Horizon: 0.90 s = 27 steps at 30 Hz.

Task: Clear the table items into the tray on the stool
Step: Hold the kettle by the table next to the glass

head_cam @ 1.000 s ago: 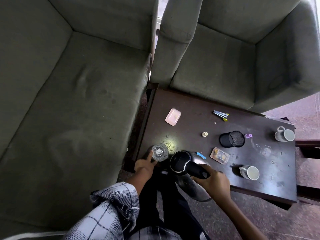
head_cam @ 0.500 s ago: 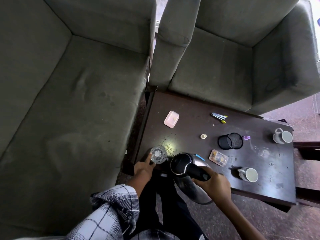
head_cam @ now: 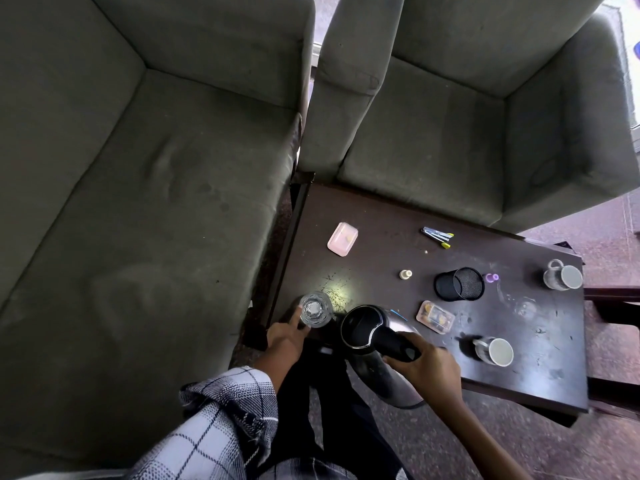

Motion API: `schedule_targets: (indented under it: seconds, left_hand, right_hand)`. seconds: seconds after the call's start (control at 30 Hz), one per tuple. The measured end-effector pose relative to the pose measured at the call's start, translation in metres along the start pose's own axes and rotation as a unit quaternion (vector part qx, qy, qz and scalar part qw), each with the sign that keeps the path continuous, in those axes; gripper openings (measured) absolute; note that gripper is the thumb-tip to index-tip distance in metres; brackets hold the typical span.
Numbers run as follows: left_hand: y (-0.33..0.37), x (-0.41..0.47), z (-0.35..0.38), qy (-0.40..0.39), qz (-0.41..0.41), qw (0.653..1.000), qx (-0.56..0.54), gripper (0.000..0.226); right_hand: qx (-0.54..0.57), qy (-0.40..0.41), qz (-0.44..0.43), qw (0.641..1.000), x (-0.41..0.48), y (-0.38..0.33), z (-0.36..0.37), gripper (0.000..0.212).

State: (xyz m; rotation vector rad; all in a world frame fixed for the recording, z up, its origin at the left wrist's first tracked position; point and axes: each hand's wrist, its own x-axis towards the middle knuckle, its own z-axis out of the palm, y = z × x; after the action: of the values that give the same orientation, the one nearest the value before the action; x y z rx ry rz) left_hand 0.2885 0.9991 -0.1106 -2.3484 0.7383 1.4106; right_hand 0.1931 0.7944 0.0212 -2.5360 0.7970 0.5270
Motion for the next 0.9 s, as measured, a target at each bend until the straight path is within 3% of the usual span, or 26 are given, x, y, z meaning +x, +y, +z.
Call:
schedule_targets:
  seconds: [0.9]
  left_hand:
    - [-0.0027, -0.0069, -0.0009, -0.009, 0.001, 1.000, -0.025, 0.081]
  right_hand:
    - [-0.001, -0.006, -0.006, 1.000, -0.0005, -0.0014, 0.0001, 0.043]
